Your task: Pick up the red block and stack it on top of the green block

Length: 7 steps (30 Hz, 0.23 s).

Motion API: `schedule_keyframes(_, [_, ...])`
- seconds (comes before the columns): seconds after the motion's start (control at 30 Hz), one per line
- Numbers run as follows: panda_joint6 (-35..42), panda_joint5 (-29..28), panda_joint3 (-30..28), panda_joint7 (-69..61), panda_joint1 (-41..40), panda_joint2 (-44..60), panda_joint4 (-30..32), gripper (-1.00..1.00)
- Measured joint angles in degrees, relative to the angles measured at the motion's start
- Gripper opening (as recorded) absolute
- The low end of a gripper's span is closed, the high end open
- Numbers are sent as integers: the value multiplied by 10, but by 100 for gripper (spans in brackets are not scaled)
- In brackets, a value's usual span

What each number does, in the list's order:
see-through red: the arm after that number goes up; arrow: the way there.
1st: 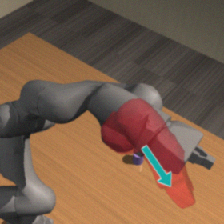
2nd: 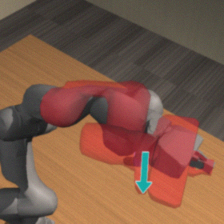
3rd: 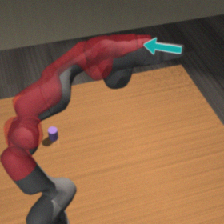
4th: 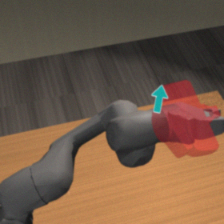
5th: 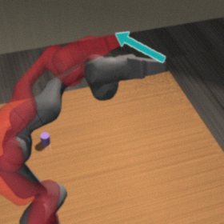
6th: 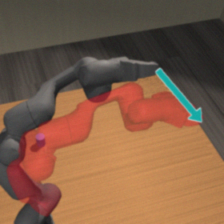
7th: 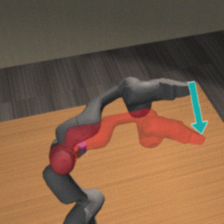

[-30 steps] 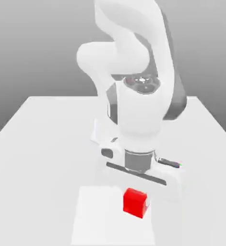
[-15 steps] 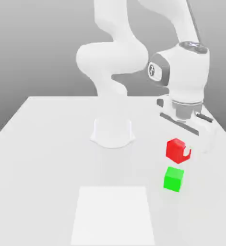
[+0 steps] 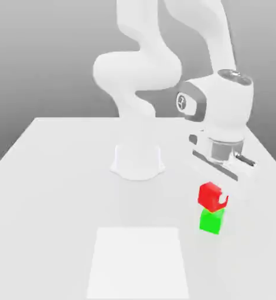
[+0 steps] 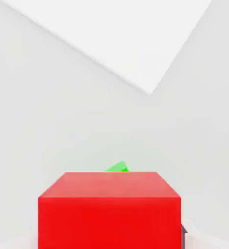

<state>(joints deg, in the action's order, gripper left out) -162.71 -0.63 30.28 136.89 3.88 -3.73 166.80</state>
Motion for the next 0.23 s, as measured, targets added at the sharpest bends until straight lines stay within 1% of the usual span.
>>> schedule_keyframes(0.23, [-32,-46,0,32,-14,37,-2,-100])
